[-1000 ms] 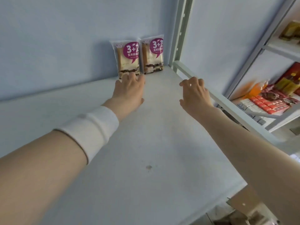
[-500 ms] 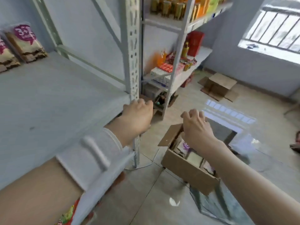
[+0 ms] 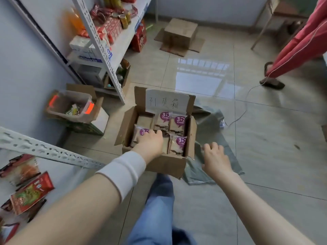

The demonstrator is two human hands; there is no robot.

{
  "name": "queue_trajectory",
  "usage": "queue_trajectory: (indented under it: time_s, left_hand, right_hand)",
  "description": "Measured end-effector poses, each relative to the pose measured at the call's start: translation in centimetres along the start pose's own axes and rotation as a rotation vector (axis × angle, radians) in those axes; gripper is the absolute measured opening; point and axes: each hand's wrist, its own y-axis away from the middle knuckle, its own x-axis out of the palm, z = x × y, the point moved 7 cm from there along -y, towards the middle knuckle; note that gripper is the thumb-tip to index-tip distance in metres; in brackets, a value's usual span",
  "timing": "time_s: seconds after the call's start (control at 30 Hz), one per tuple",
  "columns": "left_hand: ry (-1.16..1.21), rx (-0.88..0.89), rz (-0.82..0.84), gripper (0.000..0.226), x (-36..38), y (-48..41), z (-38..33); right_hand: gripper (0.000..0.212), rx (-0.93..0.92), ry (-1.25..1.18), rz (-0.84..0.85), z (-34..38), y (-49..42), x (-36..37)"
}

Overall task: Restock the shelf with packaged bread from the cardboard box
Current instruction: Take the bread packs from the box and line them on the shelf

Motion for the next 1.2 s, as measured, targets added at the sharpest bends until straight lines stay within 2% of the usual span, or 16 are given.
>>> queue_trajectory:
  time_s: [0.13, 0.23, 0.43, 0.57, 0.63, 0.7, 0.83, 0.93, 1.0, 1.1, 1.2]
  left_hand:
    - [0.094, -0.027, 0.100, 0.052, 2.6, -9.8, 0.0]
    - [0.282, -0.113, 0.134, 0.056, 5.3, -17.6, 1.6]
    - [0.729, -0.378, -0.018, 0.072, 10.7, -31.5, 6.8]
    - [0.964, -0.378, -0.119, 0.073, 12.6, -37.0, 8.5]
    - [1.057, -0.375, -0.130, 0.072, 13.1, -38.1, 8.8]
    - [1.048, -0.374, -0.132, 0.071, 13.3, -38.6, 9.2]
    - [1.050, -0.333, -0.102, 0.061, 13.2, -38.7, 9.1]
    - [1.123, -0.273, -0.038, 0.047, 13.0, -38.2, 9.0]
    - [1.170, -0.227, -0.064, 0.045, 12.1, -37.1, 8.9]
    - [1.190, -0.159, -0.182, 0.046, 10.0, -35.1, 8.9]
    - [1.204, -0.142, -0.391, 0.030, 7.0, -31.7, 9.6]
  right_hand:
    - [0.044, 0.030, -0.117, 0.094, -0.2, -7.6, 4.2]
    - [0.054, 0.073, -0.303, 0.183, 0.4, -14.3, 8.0]
    - [0.078, 0.272, -0.634, 0.207, 1.4, -27.8, 14.8]
    - [0.084, 0.419, -0.671, 0.182, 1.6, -32.5, 18.9]
    - [0.068, 0.452, -0.663, 0.164, 1.5, -33.2, 20.0]
    - [0.046, 0.493, -0.684, 0.125, 1.2, -33.2, 20.4]
    - [0.026, 0.481, -0.757, 0.002, 0.6, -32.6, 20.1]
    - [0.024, 0.412, -0.851, -0.052, 0.6, -31.9, 19.7]
    - [0.025, 0.389, -0.895, -0.105, -0.1, -31.4, 18.9]
    - [0.033, 0.347, -0.958, -0.171, -1.1, -31.0, 16.8]
    - [0.039, 0.282, -1.094, -0.152, -1.5, -30.3, 14.2]
